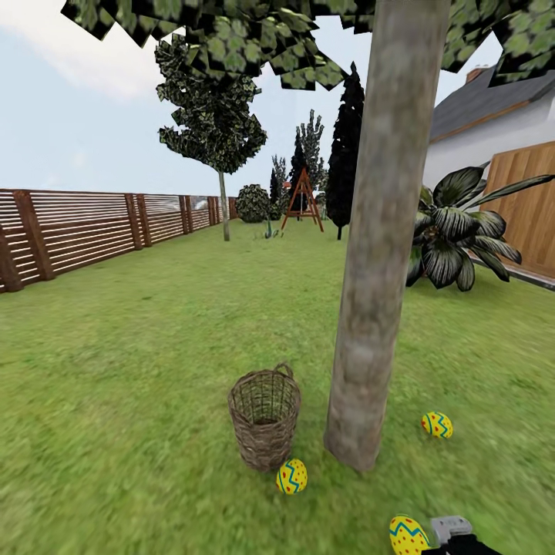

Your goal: Take the three Easter eggs out of the wicker basket on the lawn in the garden, then place them on the lawn next to a single tree (choose any tree) so that all three eggs are next to the same tree and none are left in the basket.

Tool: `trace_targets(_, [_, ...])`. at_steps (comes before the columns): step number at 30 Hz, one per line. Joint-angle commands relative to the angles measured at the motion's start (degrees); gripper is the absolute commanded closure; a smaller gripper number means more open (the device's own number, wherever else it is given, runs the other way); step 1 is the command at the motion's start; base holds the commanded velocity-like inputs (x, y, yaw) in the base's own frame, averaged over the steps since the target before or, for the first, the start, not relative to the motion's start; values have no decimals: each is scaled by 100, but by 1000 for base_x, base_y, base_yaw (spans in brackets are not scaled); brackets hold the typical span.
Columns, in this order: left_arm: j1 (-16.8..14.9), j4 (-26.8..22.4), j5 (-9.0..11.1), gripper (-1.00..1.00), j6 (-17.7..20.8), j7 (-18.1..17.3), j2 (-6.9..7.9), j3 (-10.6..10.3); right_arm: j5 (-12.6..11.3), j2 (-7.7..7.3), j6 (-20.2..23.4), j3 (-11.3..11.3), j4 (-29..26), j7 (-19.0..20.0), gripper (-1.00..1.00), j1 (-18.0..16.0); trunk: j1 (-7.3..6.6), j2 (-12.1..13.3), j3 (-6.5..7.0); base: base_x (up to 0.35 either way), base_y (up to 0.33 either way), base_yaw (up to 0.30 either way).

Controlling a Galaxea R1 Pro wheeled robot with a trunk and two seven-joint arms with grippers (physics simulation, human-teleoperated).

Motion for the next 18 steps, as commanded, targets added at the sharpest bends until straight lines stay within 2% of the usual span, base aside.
trace_targets(1, [0,56,60,-100,36,-4,3,-13,41,1,40,16,45,17,-100,-1,-23,38,12,0,0,0])
trace_targets(3, [2,228,60,-100,33,-10,11,-13,31,2,31,16,406,20,-100,-1,-67,119,48,0,0,0])
trace_targets(6, [4,288,60,-100,39,-15,12,-13,31,14,31,16,614,16,-100,-1,-133,239,102,0,0,0])
trace_targets(13, [17,387,52,-100,76,-16,-72,-13,42,35,51,17,720,5,-100,225,-287,520,231,0,0,0])
trace_targets(18, [20,388,58,-100,58,-16,-82,-5,42,48,45,17,722,5,-100,260,-397,720,341,0,0,0])
